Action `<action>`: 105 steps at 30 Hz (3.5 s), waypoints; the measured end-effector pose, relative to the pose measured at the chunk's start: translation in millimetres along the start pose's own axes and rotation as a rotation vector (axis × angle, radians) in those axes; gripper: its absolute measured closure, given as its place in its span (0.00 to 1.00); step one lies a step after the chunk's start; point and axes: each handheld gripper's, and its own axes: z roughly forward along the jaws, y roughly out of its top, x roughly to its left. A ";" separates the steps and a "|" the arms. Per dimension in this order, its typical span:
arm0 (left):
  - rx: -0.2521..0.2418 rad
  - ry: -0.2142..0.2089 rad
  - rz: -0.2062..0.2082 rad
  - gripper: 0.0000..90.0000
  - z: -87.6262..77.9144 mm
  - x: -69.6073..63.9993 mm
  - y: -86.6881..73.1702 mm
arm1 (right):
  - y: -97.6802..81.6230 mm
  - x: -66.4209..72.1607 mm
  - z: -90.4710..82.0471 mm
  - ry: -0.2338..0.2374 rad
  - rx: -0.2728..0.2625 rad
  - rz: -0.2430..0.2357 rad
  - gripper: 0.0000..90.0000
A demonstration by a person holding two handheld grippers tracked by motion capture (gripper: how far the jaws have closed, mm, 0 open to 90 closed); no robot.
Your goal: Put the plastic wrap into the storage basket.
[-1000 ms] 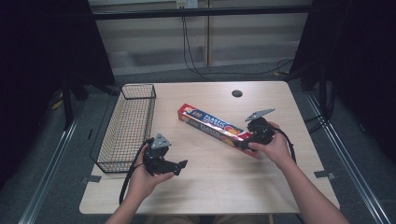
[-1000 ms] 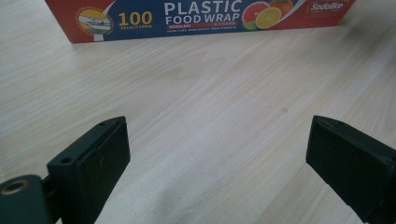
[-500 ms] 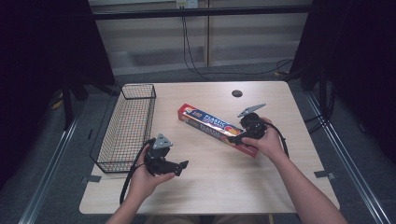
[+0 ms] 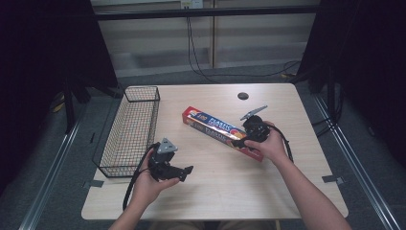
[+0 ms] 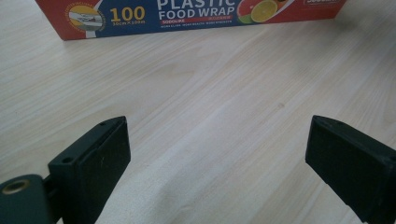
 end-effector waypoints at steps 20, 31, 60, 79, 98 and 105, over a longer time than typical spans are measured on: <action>0.012 -0.012 0.005 0.09 1.7 -2.7 0.8 | -4.7 -5.6 2.3 -0.002 0.074 -0.011 0.29; 0.014 -0.018 0.009 0.10 3.5 -3.4 1.2 | -5.2 -7.1 5.1 -0.002 0.091 0.025 0.33; 0.018 -0.017 0.007 0.11 2.5 -4.6 2.8 | -1.0 -3.9 12.9 -0.009 0.178 -0.077 0.43; 0.013 -0.018 0.006 0.11 0.3 -3.8 8.3 | -9.9 4.9 4.2 0.031 0.165 -0.089 0.47; -0.028 -0.151 0.033 0.00 -13.1 -1.7 58.8 | -10.4 21.0 -31.4 0.085 0.126 -0.158 0.47; -0.020 -0.157 0.096 0.01 -12.4 4.9 85.8 | -9.8 28.0 -35.2 0.102 0.134 -0.183 0.47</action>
